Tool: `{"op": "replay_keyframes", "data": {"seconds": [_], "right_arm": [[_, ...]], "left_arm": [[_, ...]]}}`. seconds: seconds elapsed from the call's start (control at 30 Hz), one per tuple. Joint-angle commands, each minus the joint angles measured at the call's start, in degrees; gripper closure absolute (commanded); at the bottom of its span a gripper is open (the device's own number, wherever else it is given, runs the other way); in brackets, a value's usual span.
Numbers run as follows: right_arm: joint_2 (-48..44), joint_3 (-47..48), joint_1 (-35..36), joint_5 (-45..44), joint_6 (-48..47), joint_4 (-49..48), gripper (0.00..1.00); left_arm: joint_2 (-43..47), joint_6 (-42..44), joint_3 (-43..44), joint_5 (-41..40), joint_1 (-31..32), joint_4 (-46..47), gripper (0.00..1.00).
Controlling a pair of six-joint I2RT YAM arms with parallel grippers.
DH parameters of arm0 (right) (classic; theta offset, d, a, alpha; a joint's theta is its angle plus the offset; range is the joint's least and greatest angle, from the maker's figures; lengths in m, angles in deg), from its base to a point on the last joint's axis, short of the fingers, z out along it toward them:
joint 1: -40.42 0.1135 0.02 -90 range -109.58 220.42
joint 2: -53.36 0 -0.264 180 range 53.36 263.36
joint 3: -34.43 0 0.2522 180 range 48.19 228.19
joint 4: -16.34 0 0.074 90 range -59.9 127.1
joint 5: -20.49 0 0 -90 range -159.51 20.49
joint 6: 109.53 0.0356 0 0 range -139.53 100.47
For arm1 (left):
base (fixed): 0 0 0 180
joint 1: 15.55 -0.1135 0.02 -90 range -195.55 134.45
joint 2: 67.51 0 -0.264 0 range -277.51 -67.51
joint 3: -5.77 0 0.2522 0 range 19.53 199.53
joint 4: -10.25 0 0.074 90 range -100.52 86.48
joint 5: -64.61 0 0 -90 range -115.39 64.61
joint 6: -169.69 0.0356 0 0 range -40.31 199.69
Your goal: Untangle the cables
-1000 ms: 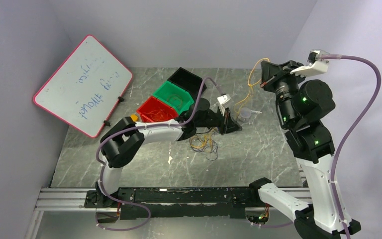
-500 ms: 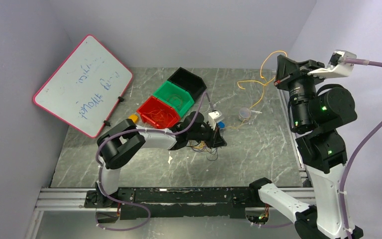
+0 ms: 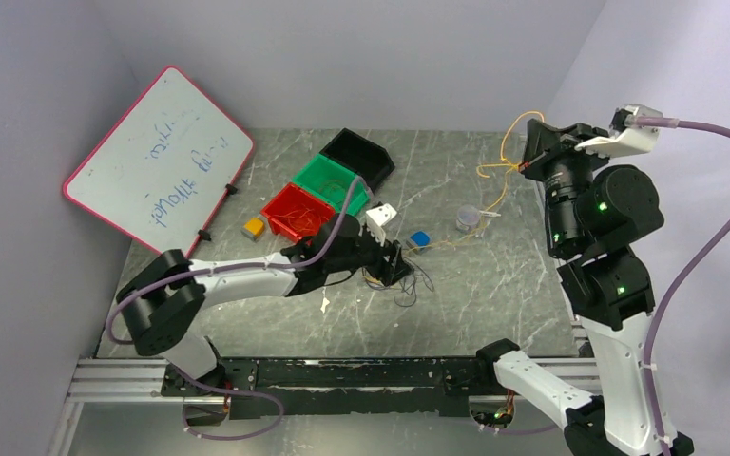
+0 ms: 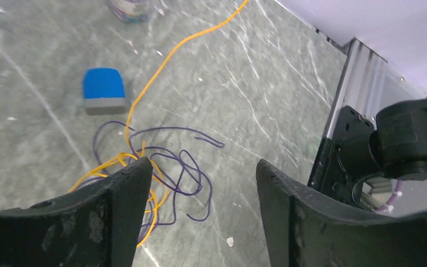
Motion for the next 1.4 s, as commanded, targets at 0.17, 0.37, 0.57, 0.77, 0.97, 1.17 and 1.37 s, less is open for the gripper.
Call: {"op": "replay_keyframes", "data": {"seconds": [0.17, 0.37, 0.57, 0.77, 0.97, 1.17, 1.37], "right_arm": [[-1.76, -2.71, 0.25, -3.28, -0.36, 1.95, 1.0], [-2.24, -3.13, 0.28, -5.84, 0.5, 4.77, 1.0], [-3.5, -3.78, 0.25, -7.04, 1.06, 5.87, 1.0], [-3.8, -4.64, 0.26, -6.63, 1.68, 6.82, 1.0], [-5.03, -6.14, 0.29, -6.36, 2.96, 7.31, 1.0], [-4.98, -7.8, 0.24, -6.54, 4.0, 8.48, 1.0], [-3.95, -10.64, 0.26, -7.84, 6.02, 10.73, 1.0]], "left_arm": [[2.82, 5.3, 0.48, -10.17, -1.38, -4.87, 0.15], [-6.5, 6.4, 6.91, -8.87, -1.73, -7.04, 0.1], [-15.56, 6.06, 13.14, -10.65, -1.82, -9.82, 0.12], [-20.34, 7.15, 17.51, -13.33, -2.18, -11.37, 0.19], [-22.67, 8.04, 20.91, -10.33, -3.82, -12.14, 0.53], [-19.67, 8.77, 19.8, -8.57, -5.13, -11.72, 0.91], [-12.1, 9.6, 17.47, -7.3, -5.56, -12.17, 0.93]]}}
